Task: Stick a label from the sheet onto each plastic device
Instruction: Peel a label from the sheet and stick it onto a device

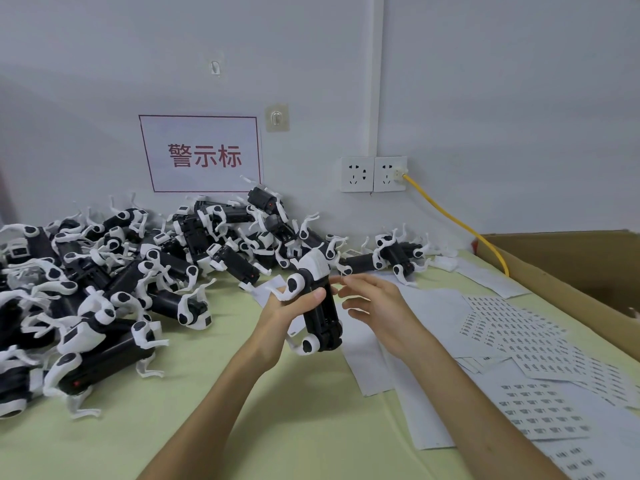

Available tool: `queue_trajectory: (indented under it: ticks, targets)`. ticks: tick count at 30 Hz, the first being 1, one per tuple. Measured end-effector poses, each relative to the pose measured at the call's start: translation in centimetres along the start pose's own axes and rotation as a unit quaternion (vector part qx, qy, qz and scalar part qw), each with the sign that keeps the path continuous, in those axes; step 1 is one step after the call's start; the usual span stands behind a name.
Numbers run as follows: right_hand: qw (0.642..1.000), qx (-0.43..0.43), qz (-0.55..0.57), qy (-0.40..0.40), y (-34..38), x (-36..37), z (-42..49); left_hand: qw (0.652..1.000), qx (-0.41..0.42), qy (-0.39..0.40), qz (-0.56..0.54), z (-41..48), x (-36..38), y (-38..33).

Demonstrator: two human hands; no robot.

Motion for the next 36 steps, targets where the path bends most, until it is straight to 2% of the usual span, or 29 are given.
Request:
queue_trajectory:
  ticks: [11,15,18,21,25,28,32,36]
  targets:
    - [0.999,-0.027,-0.011,-0.017,-0.1,-0.4,0.1,1.000,0.016,0.011,0.023,-0.1,0.2,-0.1]
    - [0.994,-0.078,-0.047,-0.063,0.5,-0.5,0.0,0.999,0.012,0.004,0.034,0.0,0.0,0.0]
    - [0.988,-0.115,-0.064,-0.085,1.0,-0.4,-0.2,0.999,0.008,-0.028,0.015,0.4,-0.3,-0.1]
    - [0.988,-0.118,-0.034,-0.096,1.2,-0.8,-0.1,0.994,-0.007,-0.100,-0.032,1.1,-1.5,0.1]
    - [0.992,-0.092,0.001,-0.083,1.3,-1.1,-0.1,0.974,-0.088,-0.183,-0.100,1.7,-3.1,1.1]
    - [0.997,-0.061,0.026,-0.048,1.0,-0.4,-0.4,0.965,-0.130,-0.183,-0.139,1.8,-3.1,1.9]
    - [0.998,-0.004,0.066,0.004,0.7,0.7,-0.8,0.961,-0.144,-0.152,-0.179,1.8,-2.5,2.3]
    - [0.979,0.088,0.174,0.058,-0.1,2.0,-1.7,0.934,-0.152,-0.177,-0.272,1.7,-2.0,2.5]
Point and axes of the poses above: each hand's wrist, its own z-axis towards the middle knuckle, its own x-axis out of the palm, y = z × x, the point moved 6 cm from there along z, towards the middle knuckle, and after that the axes turned 15 degrees about -y, right-handed, at the moved point
